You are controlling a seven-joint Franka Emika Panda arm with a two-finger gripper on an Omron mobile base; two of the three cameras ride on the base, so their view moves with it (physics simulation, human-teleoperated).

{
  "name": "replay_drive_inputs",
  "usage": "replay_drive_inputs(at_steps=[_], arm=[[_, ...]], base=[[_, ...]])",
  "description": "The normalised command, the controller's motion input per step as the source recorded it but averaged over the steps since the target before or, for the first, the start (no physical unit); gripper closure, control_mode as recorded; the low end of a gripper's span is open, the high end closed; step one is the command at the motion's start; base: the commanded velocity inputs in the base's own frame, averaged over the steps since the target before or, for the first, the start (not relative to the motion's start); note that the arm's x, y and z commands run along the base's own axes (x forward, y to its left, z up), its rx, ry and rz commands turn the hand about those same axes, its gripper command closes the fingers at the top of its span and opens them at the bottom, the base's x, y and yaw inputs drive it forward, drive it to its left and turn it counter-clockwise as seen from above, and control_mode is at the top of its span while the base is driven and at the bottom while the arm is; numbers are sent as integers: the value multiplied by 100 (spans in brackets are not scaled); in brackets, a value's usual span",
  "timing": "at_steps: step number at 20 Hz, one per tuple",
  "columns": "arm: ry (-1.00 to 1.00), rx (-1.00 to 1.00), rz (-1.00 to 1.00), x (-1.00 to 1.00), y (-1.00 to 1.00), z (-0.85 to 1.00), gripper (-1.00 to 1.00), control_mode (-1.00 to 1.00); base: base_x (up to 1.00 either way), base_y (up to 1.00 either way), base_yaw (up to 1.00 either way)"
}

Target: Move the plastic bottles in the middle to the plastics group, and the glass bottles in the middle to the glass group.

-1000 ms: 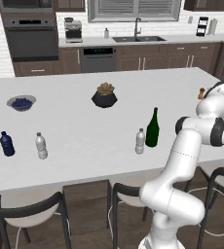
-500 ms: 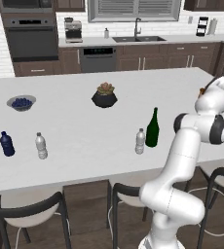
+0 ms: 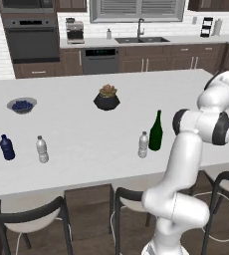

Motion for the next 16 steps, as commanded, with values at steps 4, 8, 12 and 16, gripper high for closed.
replay_drive_inputs(at_steps=[4, 8, 12, 16], arm=[[0, -2, 0, -47, 88, 6, -100, -100], [0, -1, 0, -49, 89, 12, -100, -100], [0, 0, 0, -49, 91, 14, -100, -100], [0, 0, -6, -26, 92, 22, -100, -100]], base=[[0, 0, 0], [0, 0, 0], [0, 0, 0], [0, 0, 0]])
